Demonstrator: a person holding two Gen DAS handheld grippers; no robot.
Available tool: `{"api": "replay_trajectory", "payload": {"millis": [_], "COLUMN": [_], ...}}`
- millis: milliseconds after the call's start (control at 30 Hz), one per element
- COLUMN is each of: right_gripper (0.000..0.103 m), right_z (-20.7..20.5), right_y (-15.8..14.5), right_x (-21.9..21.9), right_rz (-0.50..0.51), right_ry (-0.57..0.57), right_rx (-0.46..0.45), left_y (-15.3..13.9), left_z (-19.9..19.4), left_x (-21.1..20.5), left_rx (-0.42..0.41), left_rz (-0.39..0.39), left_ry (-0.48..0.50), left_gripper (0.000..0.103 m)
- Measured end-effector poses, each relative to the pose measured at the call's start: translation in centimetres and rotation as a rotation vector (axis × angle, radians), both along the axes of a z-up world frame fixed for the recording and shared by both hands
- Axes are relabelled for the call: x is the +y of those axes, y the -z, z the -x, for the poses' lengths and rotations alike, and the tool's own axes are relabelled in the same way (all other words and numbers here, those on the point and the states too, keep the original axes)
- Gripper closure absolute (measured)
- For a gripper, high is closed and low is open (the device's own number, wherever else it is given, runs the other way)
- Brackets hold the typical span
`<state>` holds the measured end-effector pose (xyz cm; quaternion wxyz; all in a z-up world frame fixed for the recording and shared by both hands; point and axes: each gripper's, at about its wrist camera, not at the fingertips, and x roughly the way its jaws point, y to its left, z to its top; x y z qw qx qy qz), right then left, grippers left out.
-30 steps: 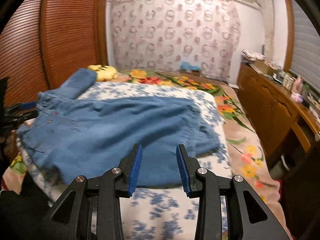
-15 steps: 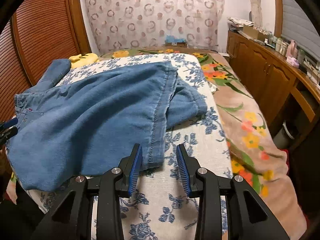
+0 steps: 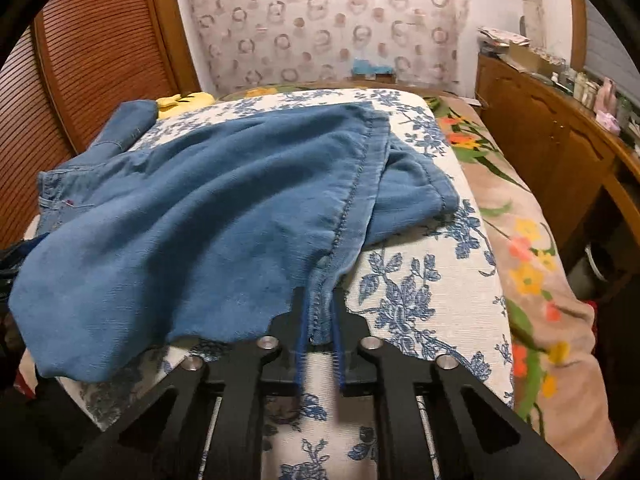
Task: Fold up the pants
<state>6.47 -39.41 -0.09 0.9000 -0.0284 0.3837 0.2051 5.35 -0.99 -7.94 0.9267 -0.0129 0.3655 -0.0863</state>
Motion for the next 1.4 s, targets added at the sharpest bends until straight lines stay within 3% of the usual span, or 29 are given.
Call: {"api": "replay_trajectory", "payload": {"millis": [133, 333, 567, 800, 1033, 1267, 1400], "right_gripper": [0.096, 0.097, 0.097, 0.097, 0.097, 0.097, 0.097], "right_z": [0.0, -0.1, -0.5, 2.0, 4.4, 3.9, 2.5], "right_y": [-1.8, -6.6, -9.5, -11.0, -12.7, -13.8, -12.8], "right_x": [-1.6, -4.2, -5.1, -1.4, 4.3, 11.9, 14.3], "right_rz": [-0.060, -0.052, -0.046, -0.102, -0.162, -0.229, -0.231], "right_ry": [0.035, 0.125, 0.129, -0.026, -0.257, -0.457, -0.521], "right_rx": [-0.056, -0.194, -0.227, -0.260, -0.279, -0.268, -0.248], "left_y": [0.1, 0.1, -0.6, -2.7, -4.0, -4.4, -4.4], "left_z": [0.0, 0.1, 0.4, 1.3, 2.2, 2.8, 3.4], "left_x": [0.0, 0.2, 0.5, 0.9, 1.7, 3.5, 5.0], "left_rx": [-0.001, -0.002, -0.005, -0.051, -0.087, -0.098, -0.099], "left_rz": [-0.002, 0.004, 0.018, 0.013, 0.012, 0.011, 0.011], "left_ry": [-0.002, -0.001, -0.010, -0.020, -0.028, -0.075, -0.107], "left_gripper": [0.021, 0.021, 0.021, 0.021, 0.021, 0.021, 0.021]}}
